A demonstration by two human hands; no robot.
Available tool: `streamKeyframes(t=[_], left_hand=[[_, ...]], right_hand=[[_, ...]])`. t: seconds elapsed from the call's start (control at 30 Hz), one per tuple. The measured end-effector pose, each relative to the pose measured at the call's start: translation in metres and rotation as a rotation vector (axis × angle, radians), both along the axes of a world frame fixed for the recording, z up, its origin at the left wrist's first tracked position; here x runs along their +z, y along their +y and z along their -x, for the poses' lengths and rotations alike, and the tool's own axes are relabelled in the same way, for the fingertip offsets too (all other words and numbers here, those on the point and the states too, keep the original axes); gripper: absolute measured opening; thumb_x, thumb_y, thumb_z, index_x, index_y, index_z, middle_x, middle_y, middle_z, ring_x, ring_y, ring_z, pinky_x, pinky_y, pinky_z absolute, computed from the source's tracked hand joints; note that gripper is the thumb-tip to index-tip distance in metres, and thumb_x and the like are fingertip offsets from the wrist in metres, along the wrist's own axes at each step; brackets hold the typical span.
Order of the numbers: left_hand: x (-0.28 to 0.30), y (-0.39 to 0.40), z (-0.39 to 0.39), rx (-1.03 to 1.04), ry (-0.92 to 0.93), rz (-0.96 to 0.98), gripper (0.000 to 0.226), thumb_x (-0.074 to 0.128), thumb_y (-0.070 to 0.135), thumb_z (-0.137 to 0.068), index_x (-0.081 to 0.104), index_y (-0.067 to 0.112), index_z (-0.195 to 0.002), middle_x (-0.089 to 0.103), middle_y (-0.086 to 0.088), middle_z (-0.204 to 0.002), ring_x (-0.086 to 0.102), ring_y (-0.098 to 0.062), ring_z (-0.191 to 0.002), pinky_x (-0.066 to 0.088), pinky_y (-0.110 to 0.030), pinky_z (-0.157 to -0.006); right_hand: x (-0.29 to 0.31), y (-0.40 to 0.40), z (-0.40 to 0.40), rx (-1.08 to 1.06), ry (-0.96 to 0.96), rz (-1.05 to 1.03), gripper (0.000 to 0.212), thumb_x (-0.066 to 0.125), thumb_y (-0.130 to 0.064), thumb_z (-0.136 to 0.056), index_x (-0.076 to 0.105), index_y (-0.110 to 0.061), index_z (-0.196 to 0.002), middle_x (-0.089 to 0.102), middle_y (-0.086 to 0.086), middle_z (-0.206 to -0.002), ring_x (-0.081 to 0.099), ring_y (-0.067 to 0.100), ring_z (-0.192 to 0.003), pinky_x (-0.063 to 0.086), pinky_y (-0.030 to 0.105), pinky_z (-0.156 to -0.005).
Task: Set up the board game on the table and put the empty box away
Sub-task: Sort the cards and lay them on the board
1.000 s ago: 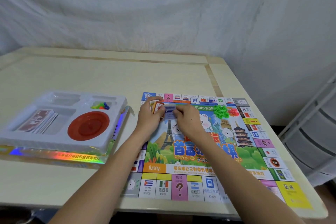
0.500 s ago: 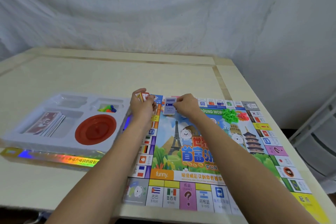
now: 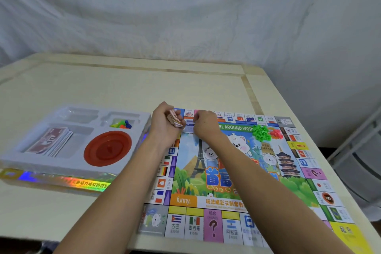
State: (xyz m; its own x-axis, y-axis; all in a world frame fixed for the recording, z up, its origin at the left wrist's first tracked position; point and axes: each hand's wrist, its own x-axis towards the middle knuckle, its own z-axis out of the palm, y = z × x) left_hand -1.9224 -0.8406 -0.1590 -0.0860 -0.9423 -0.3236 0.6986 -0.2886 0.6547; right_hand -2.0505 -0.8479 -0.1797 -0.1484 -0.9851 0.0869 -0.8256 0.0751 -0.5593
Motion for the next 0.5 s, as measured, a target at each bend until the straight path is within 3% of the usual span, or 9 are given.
streamKeyframes(t=[0.03, 0.13, 0.23, 0.3, 0.37, 0.5], left_hand=[[-0.002, 0.001, -0.002, -0.032, 0.045, -0.005, 0.012, 0.043, 0.004, -0.091, 0.052, 0.012, -0.089, 0.055, -0.014, -0.079, 0.052, -0.024, -0.067, 0.045, -0.034, -0.066], [-0.012, 0.007, -0.003, -0.171, -0.011, 0.157, 0.031, 0.039, -0.006, -0.095, 0.053, 0.014, -0.115, 0.067, -0.023, -0.105, 0.067, -0.034, -0.094, 0.056, -0.05, -0.081], [-0.014, 0.019, 0.005, -0.27, -0.154, 0.315, 0.041, 0.049, -0.012, -0.091, 0.054, 0.008, -0.126, 0.067, -0.019, -0.113, 0.069, -0.03, -0.095, 0.057, -0.047, -0.085], [-0.015, 0.027, 0.013, -0.284, -0.179, 0.344, 0.043, 0.056, -0.011, -0.086, 0.054, 0.008, -0.125, 0.066, -0.02, -0.111, 0.07, -0.026, -0.088, 0.061, -0.04, -0.078], [-0.017, 0.035, 0.022, -0.307, -0.193, 0.353, 0.049, 0.061, -0.008, -0.083, 0.051, 0.004, -0.129, 0.064, -0.022, -0.113, 0.07, -0.026, -0.088, 0.061, -0.036, -0.072], [-0.019, 0.043, 0.027, -0.379, -0.159, 0.359, 0.048, 0.051, -0.018, -0.086, 0.054, 0.01, -0.126, 0.069, -0.017, -0.106, 0.069, -0.028, -0.09, 0.061, -0.037, -0.075]], right_hand=[[0.004, 0.003, 0.003, -0.01, -0.077, 0.067, 0.024, 0.05, 0.002, -0.089, 0.066, -0.006, -0.105, 0.064, 0.017, -0.107, 0.056, 0.023, -0.085, 0.034, 0.022, -0.068], [0.02, 0.027, 0.017, 0.027, -0.325, 0.272, 0.019, 0.051, -0.017, -0.097, 0.066, -0.013, -0.107, 0.066, 0.007, -0.099, 0.053, 0.016, -0.077, 0.037, 0.024, -0.069], [0.027, 0.054, 0.032, 0.047, -0.478, 0.203, 0.034, 0.069, -0.043, -0.086, 0.058, -0.021, -0.109, 0.059, 0.0, -0.096, 0.057, 0.014, -0.08, 0.045, 0.027, -0.068], [0.026, 0.066, 0.043, 0.055, -0.534, 0.126, 0.039, 0.078, -0.04, -0.079, 0.058, -0.02, -0.106, 0.056, -0.001, -0.093, 0.058, 0.013, -0.079, 0.047, 0.026, -0.069], [0.024, 0.076, 0.054, 0.079, -0.589, 0.115, 0.027, 0.079, -0.03, -0.081, 0.062, -0.017, -0.097, 0.061, 0.0, -0.087, 0.062, 0.014, -0.076, 0.051, 0.026, -0.07], [0.02, 0.087, 0.066, 0.01, -0.672, 0.119, 0.016, 0.075, -0.02, -0.085, 0.067, -0.008, -0.091, 0.068, 0.009, -0.083, 0.067, 0.015, -0.075, 0.055, 0.025, -0.07]])
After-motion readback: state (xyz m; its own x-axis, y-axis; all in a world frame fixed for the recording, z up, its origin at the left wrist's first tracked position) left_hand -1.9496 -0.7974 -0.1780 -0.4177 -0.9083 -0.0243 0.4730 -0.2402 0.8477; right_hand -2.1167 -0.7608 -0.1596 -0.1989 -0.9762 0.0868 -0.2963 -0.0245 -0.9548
